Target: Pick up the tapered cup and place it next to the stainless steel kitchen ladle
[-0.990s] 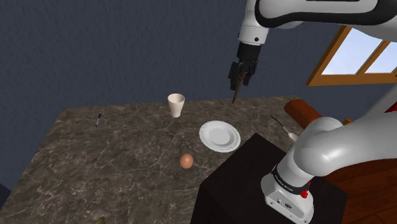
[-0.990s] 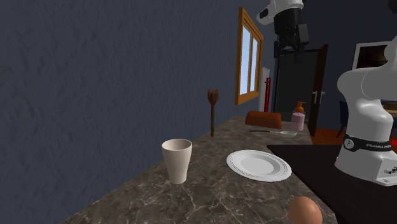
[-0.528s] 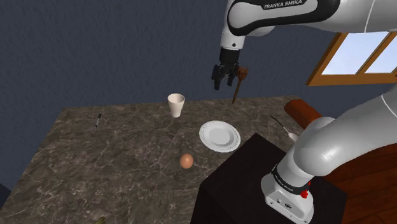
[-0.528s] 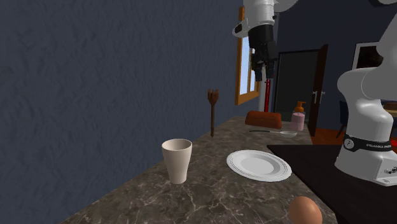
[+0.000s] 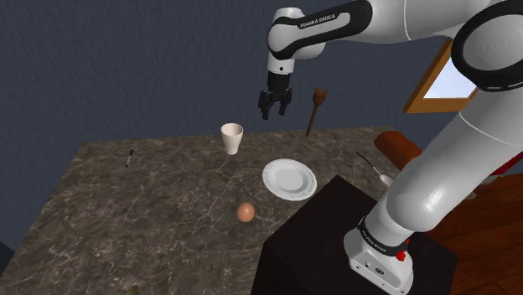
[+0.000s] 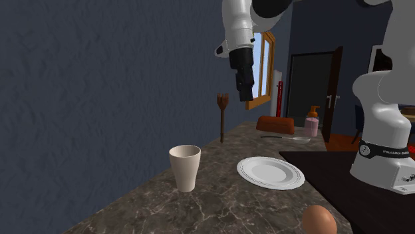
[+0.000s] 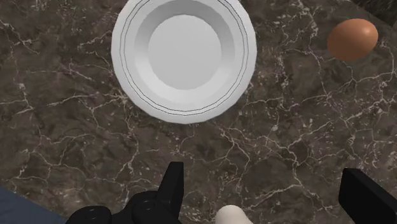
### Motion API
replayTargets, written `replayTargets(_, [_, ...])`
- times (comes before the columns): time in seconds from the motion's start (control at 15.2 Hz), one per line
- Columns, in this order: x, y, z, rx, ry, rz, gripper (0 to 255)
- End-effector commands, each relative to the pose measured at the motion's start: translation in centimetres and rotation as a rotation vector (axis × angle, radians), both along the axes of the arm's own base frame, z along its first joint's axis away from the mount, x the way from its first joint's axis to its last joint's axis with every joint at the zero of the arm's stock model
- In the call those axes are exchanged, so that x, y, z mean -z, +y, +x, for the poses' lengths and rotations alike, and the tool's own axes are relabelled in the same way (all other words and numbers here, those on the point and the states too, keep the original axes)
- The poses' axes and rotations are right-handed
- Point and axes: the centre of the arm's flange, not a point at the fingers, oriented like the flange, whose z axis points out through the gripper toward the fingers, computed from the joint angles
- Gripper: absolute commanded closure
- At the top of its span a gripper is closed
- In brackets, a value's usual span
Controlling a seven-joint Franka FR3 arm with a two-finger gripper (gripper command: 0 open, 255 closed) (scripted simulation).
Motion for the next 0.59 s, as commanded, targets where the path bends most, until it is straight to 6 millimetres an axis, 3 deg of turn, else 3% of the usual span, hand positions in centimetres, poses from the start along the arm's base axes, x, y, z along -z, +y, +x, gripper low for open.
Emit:
replayTargets(0.0, [1.5,0.2,2.1,0.002,0.004,0.000,0])
replayTargets(0.53, [7.2,-0.7,11.2,0.009,0.019,0.001,0])
